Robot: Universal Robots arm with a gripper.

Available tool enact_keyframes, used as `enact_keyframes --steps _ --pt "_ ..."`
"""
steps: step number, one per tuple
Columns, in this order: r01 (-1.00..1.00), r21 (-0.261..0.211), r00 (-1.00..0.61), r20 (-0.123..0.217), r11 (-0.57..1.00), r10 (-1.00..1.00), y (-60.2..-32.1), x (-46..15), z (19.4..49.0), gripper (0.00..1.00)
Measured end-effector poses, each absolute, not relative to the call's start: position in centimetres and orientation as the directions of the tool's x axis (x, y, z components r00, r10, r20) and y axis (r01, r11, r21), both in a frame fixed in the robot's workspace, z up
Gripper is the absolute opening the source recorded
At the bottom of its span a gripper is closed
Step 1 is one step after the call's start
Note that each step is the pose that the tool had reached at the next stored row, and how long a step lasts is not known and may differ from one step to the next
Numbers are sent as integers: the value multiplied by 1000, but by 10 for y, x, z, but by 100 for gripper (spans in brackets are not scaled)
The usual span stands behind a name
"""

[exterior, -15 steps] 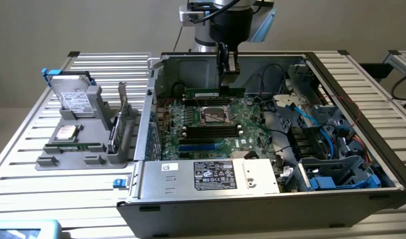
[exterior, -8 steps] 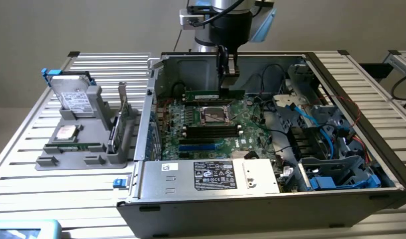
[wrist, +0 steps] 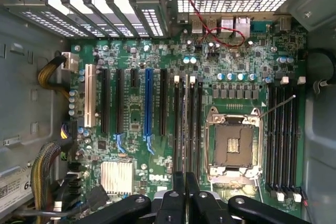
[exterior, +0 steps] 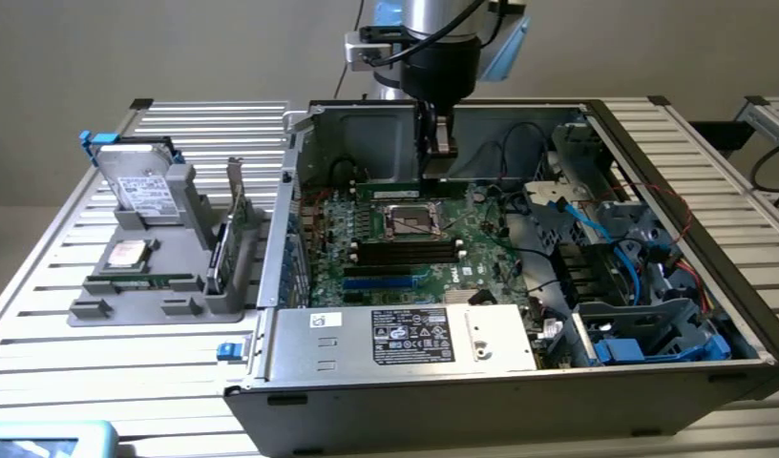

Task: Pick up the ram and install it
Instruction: 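Insert the ram into the slot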

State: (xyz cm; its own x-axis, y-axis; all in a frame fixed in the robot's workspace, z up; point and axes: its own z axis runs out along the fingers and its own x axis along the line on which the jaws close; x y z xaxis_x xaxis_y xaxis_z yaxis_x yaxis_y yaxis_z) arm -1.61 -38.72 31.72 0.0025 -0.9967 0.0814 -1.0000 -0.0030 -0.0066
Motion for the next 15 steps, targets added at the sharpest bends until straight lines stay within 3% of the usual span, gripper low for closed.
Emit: enact_keyframes --steps 15 --pt "-1000 -7 2 92 -2 -996 -383 -14 292 13"
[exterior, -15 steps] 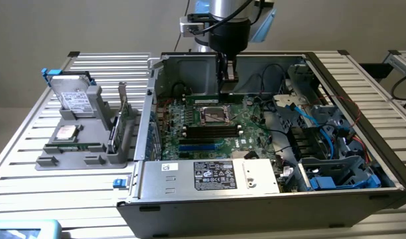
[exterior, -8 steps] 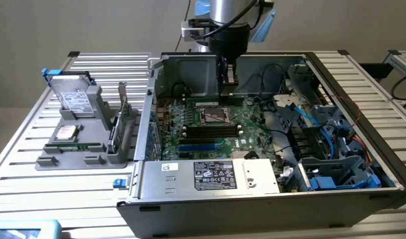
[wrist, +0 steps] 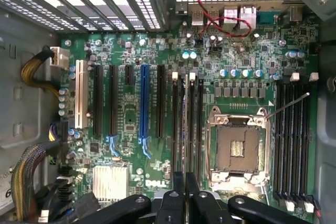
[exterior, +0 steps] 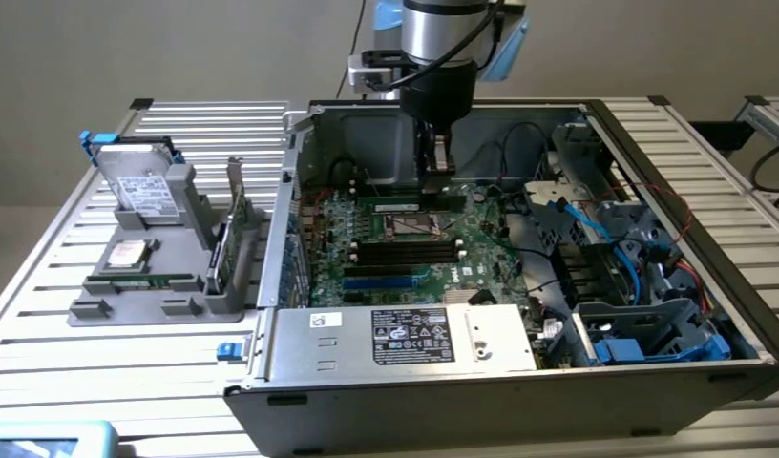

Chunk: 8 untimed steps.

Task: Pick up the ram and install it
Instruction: 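Insert the ram into the slot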

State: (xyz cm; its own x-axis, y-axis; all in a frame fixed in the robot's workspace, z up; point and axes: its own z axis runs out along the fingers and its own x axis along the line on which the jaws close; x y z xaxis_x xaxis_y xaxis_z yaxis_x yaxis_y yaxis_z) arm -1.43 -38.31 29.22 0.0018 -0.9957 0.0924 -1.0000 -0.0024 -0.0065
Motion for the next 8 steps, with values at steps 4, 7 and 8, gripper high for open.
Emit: enact_keyframes --steps 4,7,8 --pt "-1000 -7 1 96 -1 -995 -383 -14 286 13" --pt "-1000 -7 -1 101 0 -995 -384 -14 283 13" --pt "-1000 -7 -1 104 0 -995 -384 -14 281 13"
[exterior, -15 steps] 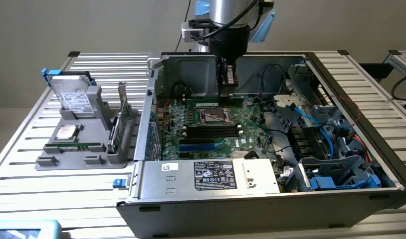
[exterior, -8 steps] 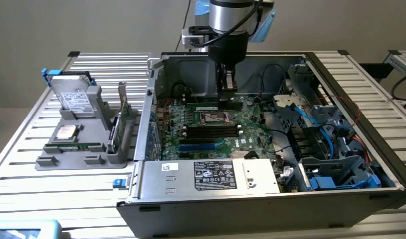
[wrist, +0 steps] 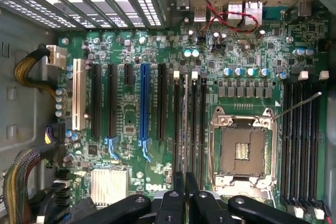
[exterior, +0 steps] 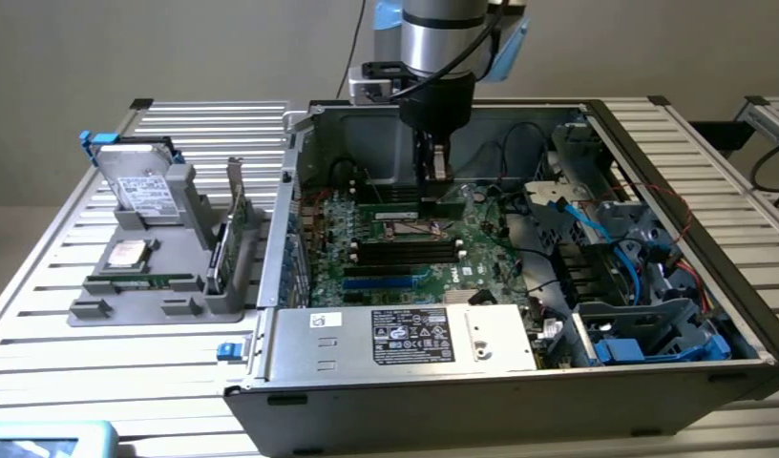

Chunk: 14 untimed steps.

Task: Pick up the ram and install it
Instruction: 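Insert the ram into the slot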

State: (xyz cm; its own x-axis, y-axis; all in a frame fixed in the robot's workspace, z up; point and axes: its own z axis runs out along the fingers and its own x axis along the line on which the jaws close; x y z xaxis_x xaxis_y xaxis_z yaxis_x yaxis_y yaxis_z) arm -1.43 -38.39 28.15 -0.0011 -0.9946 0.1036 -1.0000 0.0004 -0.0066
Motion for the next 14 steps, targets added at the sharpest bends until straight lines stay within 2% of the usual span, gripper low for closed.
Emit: enact_keyframes --steps 10,14 --pt "-1000 -7 -1 135 1 -991 -385 -14 272 13" --pt "-1000 -8 -2 137 1 -991 -385 -14 266 13"
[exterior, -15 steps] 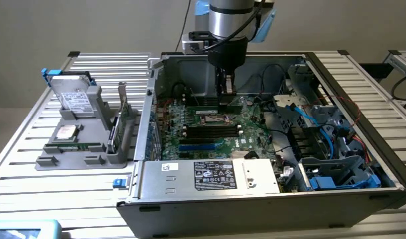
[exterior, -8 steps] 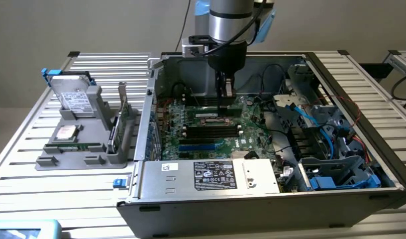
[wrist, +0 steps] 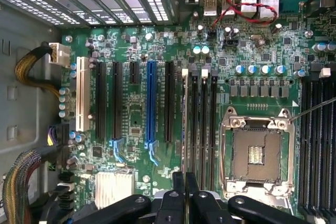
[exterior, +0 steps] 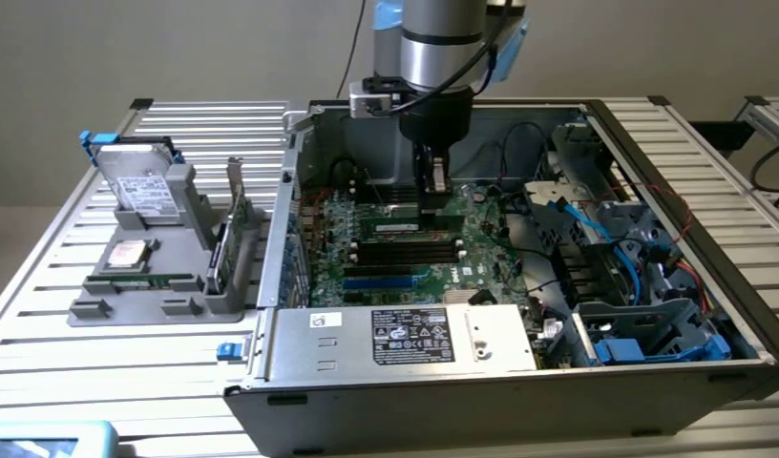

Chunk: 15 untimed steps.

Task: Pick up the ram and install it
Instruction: 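Insert the ram into the slot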

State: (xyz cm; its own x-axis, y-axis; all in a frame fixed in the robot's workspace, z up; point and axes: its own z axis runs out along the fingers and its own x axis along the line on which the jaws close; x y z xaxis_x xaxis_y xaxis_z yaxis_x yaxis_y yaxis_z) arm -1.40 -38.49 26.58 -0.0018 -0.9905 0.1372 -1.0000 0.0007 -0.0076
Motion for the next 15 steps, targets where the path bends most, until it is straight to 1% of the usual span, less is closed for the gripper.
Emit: enact_keyframes --steps 7,15 --pt "-1000 -9 -2 137 1 -991 -385 -14 253 13" --pt "-1000 -9 -2 137 1 -991 -386 -14 247 13"
